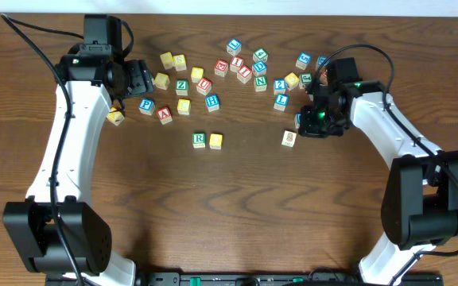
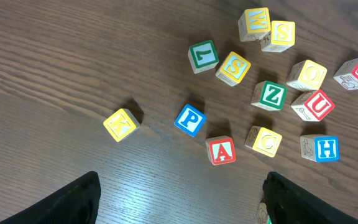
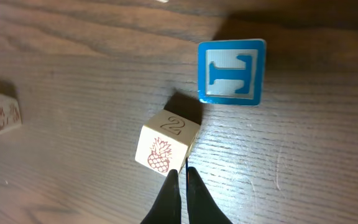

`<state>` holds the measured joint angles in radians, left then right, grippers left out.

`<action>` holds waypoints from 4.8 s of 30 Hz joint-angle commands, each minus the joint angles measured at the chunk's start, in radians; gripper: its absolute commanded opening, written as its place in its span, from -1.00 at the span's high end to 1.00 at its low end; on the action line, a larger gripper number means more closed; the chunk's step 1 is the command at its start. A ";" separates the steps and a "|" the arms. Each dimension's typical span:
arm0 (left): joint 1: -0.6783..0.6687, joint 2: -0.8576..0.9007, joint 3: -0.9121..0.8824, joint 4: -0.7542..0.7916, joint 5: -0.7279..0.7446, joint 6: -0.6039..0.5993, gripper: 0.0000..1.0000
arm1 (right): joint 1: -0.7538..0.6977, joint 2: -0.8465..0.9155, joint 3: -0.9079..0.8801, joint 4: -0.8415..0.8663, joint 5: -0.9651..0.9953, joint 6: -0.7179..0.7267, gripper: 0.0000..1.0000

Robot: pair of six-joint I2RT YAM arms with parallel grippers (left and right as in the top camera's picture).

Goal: Spell out ROBOT

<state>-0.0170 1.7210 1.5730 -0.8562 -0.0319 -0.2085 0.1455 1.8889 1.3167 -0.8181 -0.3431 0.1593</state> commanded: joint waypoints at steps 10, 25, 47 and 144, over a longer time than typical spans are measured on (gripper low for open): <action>-0.002 0.009 -0.001 0.001 -0.002 0.005 -0.65 | 0.079 0.048 0.011 0.000 0.112 0.141 0.98; -0.002 0.009 -0.001 -0.003 -0.002 0.005 -0.64 | 0.076 0.091 0.009 -0.032 0.165 0.123 0.98; -0.002 0.009 -0.001 -0.002 -0.002 0.005 -0.65 | 0.080 0.092 0.009 -0.011 0.059 0.079 0.98; -0.002 0.020 -0.001 -0.002 -0.002 0.005 -0.65 | 0.398 0.143 0.003 0.306 0.102 0.512 0.98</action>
<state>-0.0170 1.7287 1.5730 -0.8562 -0.0319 -0.2085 0.5320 2.0102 1.3262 -0.5159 -0.2375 0.6422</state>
